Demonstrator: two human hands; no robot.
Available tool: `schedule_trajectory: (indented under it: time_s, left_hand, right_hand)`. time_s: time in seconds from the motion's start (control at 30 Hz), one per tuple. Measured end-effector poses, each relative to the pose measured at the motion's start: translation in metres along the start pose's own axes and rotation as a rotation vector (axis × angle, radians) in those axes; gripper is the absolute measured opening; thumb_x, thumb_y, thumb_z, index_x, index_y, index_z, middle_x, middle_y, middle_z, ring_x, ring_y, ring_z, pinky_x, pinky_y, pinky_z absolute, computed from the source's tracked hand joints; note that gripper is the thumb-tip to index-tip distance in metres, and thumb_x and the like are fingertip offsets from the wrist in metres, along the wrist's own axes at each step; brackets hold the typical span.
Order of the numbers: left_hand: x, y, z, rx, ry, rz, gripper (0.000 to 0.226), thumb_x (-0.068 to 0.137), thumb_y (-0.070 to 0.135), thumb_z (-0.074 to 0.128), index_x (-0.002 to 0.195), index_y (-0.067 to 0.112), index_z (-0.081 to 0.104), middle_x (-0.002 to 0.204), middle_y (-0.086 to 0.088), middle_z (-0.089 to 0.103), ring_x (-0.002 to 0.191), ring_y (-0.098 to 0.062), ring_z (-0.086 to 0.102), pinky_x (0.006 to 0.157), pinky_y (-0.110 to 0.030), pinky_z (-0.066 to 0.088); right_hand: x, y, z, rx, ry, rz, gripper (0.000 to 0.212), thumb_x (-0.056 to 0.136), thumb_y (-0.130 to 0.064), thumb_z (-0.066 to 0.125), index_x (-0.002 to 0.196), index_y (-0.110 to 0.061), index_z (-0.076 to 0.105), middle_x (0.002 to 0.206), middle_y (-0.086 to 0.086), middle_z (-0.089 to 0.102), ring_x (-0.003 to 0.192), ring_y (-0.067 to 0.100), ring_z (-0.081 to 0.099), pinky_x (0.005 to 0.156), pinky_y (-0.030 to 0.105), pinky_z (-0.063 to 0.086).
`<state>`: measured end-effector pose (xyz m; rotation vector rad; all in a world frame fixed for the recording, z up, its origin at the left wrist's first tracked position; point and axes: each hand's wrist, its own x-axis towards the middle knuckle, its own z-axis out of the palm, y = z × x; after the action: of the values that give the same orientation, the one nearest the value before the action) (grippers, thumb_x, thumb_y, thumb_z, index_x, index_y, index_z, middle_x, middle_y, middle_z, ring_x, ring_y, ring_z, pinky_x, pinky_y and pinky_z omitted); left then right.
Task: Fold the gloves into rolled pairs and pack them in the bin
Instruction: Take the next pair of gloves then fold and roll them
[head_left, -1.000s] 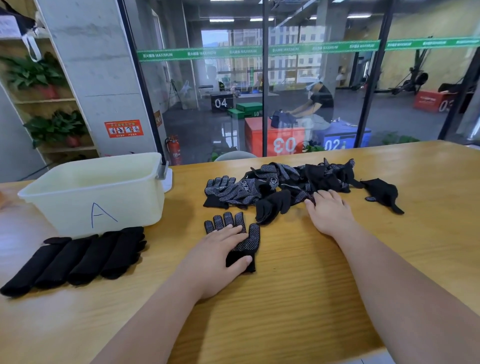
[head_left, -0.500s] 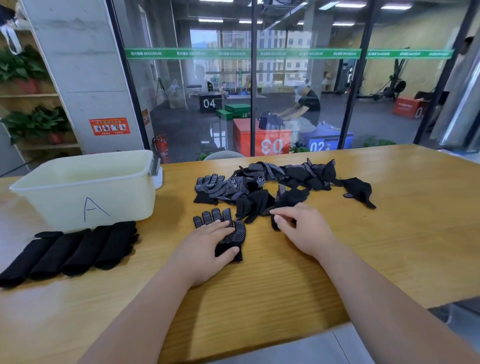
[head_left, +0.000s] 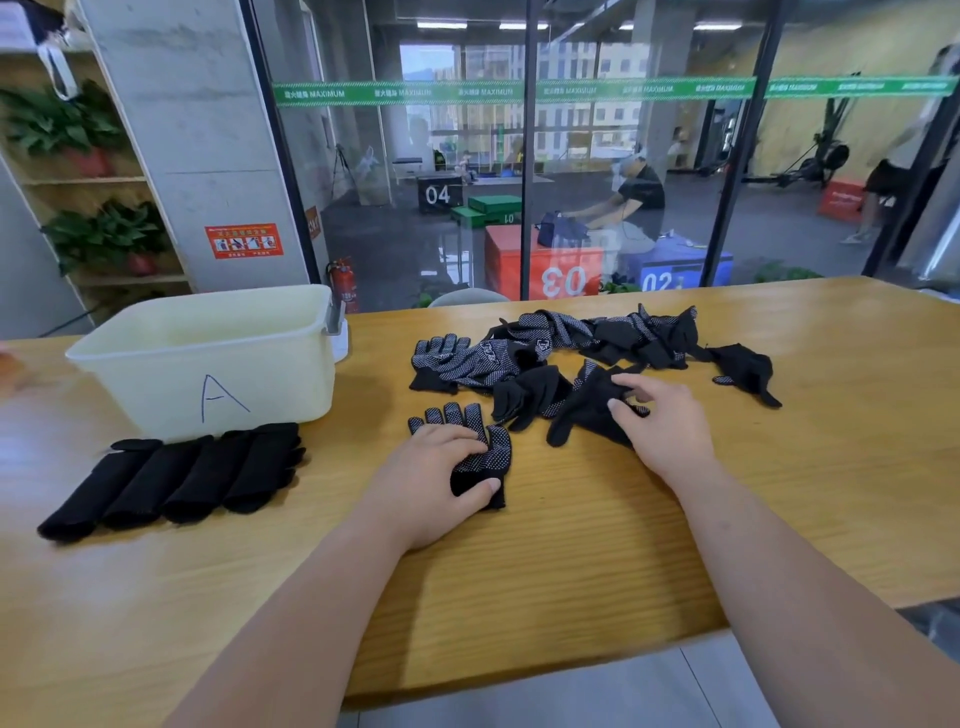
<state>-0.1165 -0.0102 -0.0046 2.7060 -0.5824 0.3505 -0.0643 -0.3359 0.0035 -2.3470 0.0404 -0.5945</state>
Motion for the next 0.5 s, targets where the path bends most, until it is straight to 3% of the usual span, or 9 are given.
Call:
schedule_trajectory:
  time_s: [0.07,0.13,0.33,0.5]
  left_hand:
    - [0.0,0.002,-0.001,0.0,-0.022,-0.016,0.06,0.093,0.072,0.056,0.144,0.04,0.06,0.151,0.027,0.048,0.143,-0.003,0.037,0.118,-0.033,0.038]
    - [0.001,0.003,-0.003,0.022,-0.059,-0.025,0.062,0.093,0.075,0.054,0.146,0.041,0.057,0.154,0.027,0.046,0.146,-0.004,0.036,0.117,-0.034,0.04]
    - [-0.016,0.0,-0.018,0.078,-0.142,-0.049,0.067,0.094,0.077,0.052,0.15,0.041,0.052,0.161,0.021,0.042,0.15,-0.006,0.036,0.119,-0.035,0.04]
    - [-0.048,-0.018,-0.029,0.061,-0.097,-0.112,0.058,0.093,0.074,0.048,0.143,0.045,0.056,0.156,0.025,0.046,0.144,-0.004,0.043,0.115,-0.036,0.044]
  right_hand:
    - [-0.005,-0.007,-0.006,0.081,0.018,-0.031,0.029,0.094,-0.044,0.074,0.123,-0.042,0.072,0.108,-0.015,0.064,0.104,0.003,0.058,0.082,0.019,0.043]
    - [-0.008,-0.012,-0.008,0.109,0.027,-0.048,0.023,0.095,-0.047,0.073,0.118,-0.043,0.073,0.103,-0.019,0.065,0.097,0.001,0.059,0.077,0.013,0.039]
    - [-0.018,-0.022,-0.013,0.055,0.026,-0.059,0.017,0.095,-0.032,0.075,0.108,-0.041,0.077,0.094,-0.021,0.068,0.095,0.007,0.066,0.082,0.028,0.053]
    - [-0.034,-0.042,-0.014,0.029,-0.008,-0.162,0.014,0.094,-0.032,0.077,0.104,-0.041,0.076,0.107,-0.023,0.071,0.104,0.005,0.064,0.091,0.028,0.053]
